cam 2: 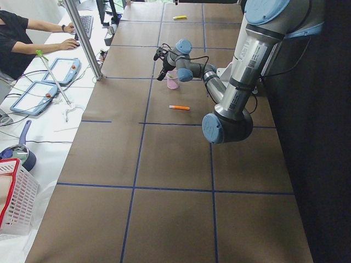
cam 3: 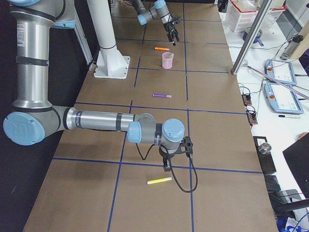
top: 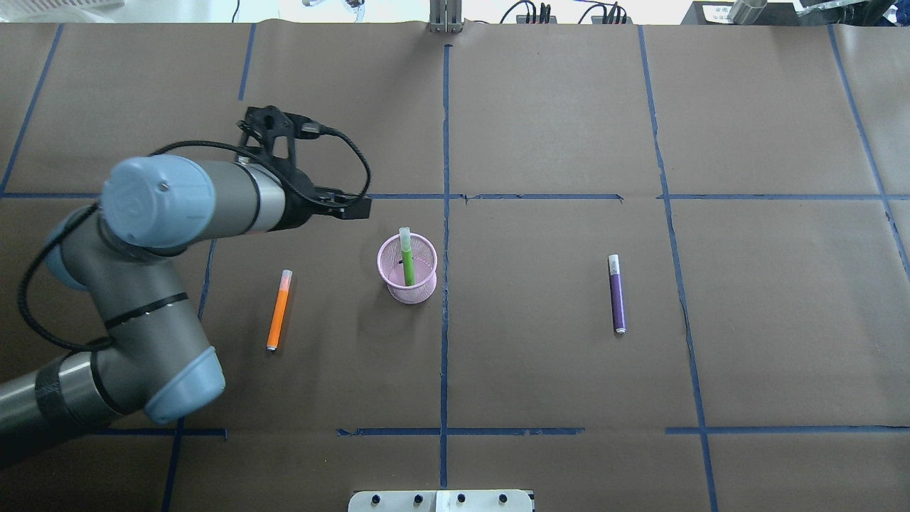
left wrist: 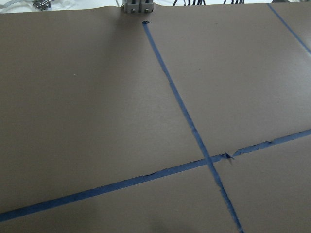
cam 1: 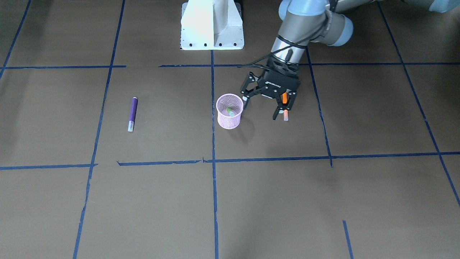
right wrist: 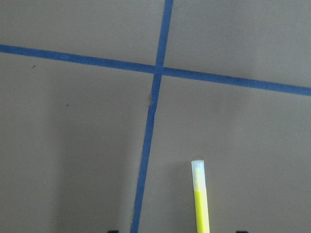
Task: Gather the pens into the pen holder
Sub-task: 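Grasp the yellow highlighter with the right gripper while the left arm waits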
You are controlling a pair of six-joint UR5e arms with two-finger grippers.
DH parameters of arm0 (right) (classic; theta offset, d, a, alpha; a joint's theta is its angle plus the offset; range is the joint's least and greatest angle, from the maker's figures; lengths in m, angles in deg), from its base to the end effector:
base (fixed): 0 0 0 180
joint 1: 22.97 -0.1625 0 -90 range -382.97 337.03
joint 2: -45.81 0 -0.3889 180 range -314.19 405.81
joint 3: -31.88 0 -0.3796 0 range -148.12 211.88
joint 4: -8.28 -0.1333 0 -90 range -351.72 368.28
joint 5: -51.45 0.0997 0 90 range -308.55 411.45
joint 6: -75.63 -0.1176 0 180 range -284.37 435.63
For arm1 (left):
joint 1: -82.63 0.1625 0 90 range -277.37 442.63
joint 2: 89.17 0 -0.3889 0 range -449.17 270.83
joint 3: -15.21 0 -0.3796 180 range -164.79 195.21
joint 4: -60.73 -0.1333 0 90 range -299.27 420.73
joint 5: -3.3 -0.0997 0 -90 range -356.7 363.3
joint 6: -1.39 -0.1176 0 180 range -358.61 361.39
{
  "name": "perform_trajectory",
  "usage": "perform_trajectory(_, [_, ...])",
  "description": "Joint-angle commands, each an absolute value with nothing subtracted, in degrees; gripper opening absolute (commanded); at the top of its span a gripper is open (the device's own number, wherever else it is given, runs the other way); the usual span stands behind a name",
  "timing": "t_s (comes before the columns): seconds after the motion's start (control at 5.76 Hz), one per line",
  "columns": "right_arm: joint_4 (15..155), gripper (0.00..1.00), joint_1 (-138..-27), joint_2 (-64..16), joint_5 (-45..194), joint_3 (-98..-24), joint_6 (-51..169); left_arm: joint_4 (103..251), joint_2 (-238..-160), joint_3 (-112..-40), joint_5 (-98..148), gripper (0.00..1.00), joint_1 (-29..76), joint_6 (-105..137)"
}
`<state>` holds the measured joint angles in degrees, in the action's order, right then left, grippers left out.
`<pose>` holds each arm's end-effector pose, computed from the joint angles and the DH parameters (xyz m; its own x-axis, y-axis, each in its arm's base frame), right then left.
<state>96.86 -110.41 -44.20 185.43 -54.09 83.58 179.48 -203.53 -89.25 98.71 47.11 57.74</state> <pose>0.0304 -0.4761 0.6672 0.7072 -0.1385 0.6933 0.1438 0.9883 0.0507 0.4193 -0.4495 0.2313 0.5397 0.2925 -0.7894 0.2504 0.8395 0.4823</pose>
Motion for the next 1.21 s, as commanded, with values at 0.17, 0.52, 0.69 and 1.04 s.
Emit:
perform_trajectory(0.17, [97.13,0.85,-104.65,-36.64,183.28,-38.63,88.37,179.38,-199.92,-90.78,101.12,1.0,45.1,58.43])
perform_trajectory(0.52, [96.87,0.84,-103.92,-36.54,182.85,-36.06,90.89,179.38,-199.3,-90.35,101.03,1.0,44.49,61.15])
perform_trajectory(0.69, [96.87,0.84,-103.91,-36.37,182.67,-33.18,94.57,179.47,-199.39,-90.34,101.03,1.0,43.96,61.15])
perform_trajectory(1.04, [97.22,0.81,-103.83,-36.45,183.02,-32.81,93.91,179.55,-199.3,-90.78,101.03,1.0,43.87,61.76])
